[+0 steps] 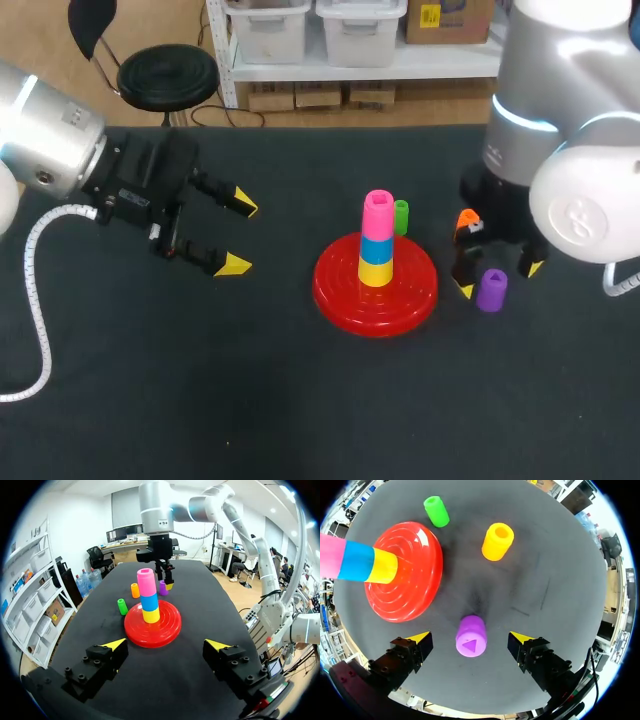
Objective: Pick up and stack the cylinders on the red base in this order: pink,purple,orange,green
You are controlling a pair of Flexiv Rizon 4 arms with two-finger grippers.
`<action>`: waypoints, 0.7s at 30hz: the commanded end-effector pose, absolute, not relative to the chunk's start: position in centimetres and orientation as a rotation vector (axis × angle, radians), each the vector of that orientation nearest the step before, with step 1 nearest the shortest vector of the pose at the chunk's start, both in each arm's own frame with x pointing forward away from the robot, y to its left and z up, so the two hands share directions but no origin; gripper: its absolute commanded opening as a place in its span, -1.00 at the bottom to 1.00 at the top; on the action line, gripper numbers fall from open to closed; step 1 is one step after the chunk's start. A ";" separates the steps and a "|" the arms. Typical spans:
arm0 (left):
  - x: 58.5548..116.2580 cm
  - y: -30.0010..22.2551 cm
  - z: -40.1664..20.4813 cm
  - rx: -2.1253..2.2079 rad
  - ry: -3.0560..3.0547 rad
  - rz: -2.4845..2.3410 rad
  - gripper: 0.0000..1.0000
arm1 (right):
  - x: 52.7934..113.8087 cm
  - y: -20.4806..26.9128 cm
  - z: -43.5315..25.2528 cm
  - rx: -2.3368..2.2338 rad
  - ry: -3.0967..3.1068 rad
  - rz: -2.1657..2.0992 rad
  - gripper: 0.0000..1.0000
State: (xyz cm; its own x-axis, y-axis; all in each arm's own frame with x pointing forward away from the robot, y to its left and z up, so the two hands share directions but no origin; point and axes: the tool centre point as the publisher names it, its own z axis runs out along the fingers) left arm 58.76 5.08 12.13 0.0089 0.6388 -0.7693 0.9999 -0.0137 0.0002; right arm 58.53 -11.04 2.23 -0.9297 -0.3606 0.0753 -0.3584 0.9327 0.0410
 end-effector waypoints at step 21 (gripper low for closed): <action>58.7 5.1 12.0 1.710 1.686 -0.802 1.00 | 58.0 -10.7 1.6 0.579 -2.973 -0.065 -1.00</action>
